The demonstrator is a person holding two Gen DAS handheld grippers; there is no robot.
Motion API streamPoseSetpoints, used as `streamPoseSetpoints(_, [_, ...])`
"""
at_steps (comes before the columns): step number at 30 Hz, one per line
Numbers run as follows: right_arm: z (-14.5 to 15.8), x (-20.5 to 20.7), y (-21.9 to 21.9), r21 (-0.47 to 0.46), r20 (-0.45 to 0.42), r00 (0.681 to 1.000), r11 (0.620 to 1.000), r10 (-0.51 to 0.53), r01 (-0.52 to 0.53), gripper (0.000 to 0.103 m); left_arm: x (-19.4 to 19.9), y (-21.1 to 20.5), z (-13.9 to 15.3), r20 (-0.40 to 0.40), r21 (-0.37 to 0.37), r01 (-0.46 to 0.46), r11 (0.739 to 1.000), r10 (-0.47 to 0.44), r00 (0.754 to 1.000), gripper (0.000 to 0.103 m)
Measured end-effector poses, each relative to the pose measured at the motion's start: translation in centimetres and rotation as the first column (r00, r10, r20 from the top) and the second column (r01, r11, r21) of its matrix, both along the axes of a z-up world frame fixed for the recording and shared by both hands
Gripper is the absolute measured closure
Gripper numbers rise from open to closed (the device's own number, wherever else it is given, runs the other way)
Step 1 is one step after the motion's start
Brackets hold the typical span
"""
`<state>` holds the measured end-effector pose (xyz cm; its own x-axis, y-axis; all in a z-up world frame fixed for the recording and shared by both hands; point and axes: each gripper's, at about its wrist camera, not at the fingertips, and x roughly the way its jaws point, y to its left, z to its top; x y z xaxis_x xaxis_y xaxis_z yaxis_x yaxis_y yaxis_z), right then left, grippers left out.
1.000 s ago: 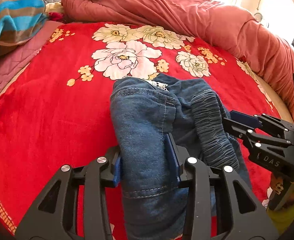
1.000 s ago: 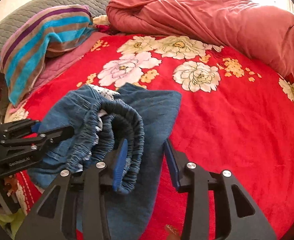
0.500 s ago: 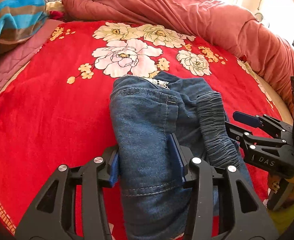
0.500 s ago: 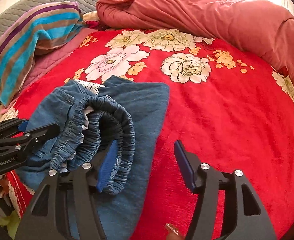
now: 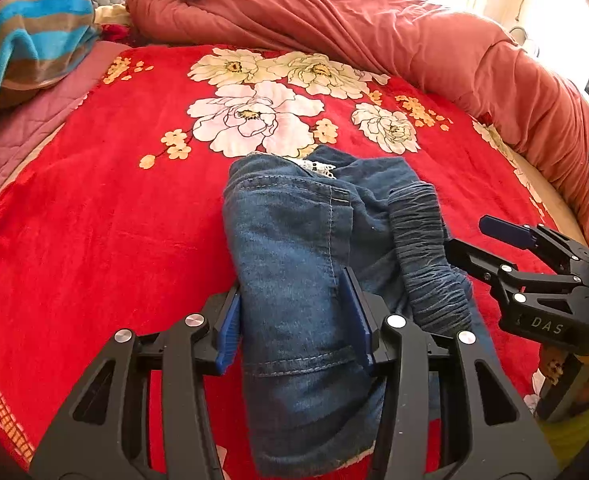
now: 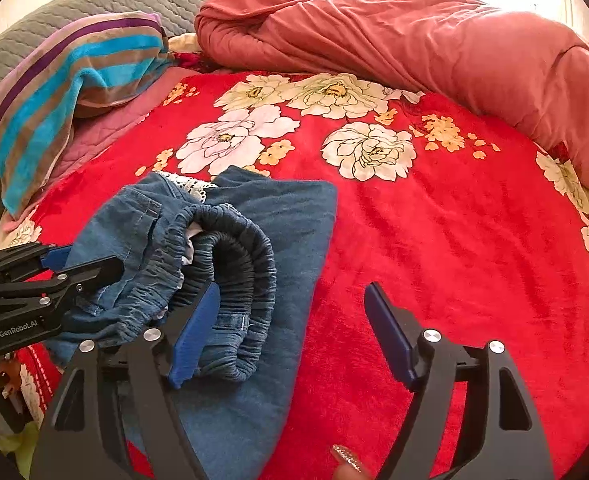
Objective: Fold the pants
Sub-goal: 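Open the left gripper and withdraw both grippers from the pants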
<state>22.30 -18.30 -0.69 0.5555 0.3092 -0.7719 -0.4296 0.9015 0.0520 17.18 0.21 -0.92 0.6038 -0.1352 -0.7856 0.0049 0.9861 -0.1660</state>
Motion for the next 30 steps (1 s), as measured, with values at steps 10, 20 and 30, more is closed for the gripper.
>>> streamPoseSetpoints(10, [1.7, -0.8, -0.7, 0.016, 0.034, 0.999, 1.000, -0.007, 0.006, 0.020, -0.9, -0.1, 1.9, 0.034, 0.008, -0.004, 1.000, 0.004, 0.999, 0.056])
streamPoseSetpoints(20, [3.9, -2.2, -0.9, 0.040, 0.078, 0.997, 0.999, -0.005, 0.002, 0.019, -2.6, -0.2, 4.4, 0.090, 0.021, -0.022, 1.000, 0.020, 0.996, 0.029])
streamPoseSetpoints(30, [5.7, -3.9, -1.6, 0.064, 0.129, 0.991, 0.998, -0.028, 0.019, 0.007, -4.4, 0.3, 6.3, 0.135, 0.043, -0.066, 0.997, 0.060, 0.989, 0.010])
